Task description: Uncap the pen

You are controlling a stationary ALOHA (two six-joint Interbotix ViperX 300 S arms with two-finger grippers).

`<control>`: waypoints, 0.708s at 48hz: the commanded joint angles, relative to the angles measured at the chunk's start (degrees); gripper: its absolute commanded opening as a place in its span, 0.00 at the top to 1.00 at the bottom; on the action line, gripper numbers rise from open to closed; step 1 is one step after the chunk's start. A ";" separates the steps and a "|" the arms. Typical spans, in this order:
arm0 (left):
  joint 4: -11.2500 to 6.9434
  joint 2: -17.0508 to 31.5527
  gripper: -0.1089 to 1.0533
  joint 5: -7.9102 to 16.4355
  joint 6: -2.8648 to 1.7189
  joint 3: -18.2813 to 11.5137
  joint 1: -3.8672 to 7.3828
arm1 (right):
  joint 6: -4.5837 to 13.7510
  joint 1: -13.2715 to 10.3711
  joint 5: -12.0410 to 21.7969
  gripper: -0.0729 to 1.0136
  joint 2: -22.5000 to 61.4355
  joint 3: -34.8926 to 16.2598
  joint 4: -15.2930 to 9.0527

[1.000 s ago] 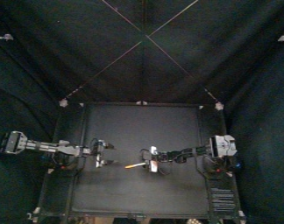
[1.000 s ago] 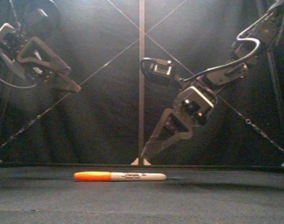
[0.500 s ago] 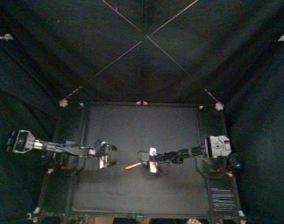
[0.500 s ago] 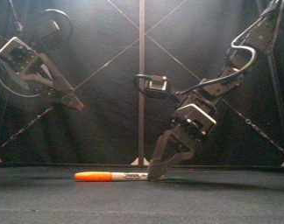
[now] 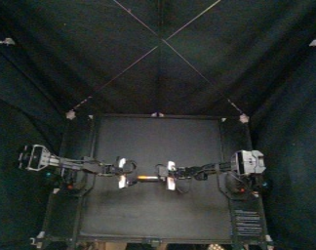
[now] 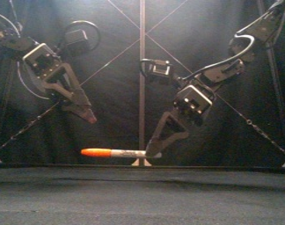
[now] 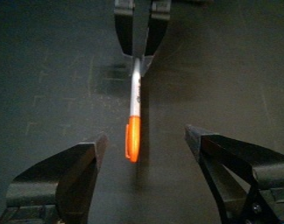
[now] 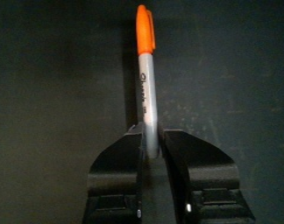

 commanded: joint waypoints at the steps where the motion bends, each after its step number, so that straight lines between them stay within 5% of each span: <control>1: 1.49 2.29 0.03 0.88 -0.09 -3.25 0.44 | 0.26 -0.26 -0.26 0.46 -2.20 -1.14 -1.14; 21: 2.72 7.56 0.05 3.08 0.00 -5.19 2.11 | 0.26 -0.26 -0.26 0.46 -2.46 -1.41 -1.49; 34: 4.57 7.56 0.29 3.16 0.00 -4.92 2.29 | 0.26 -0.26 -0.26 0.46 -2.72 -1.23 -1.49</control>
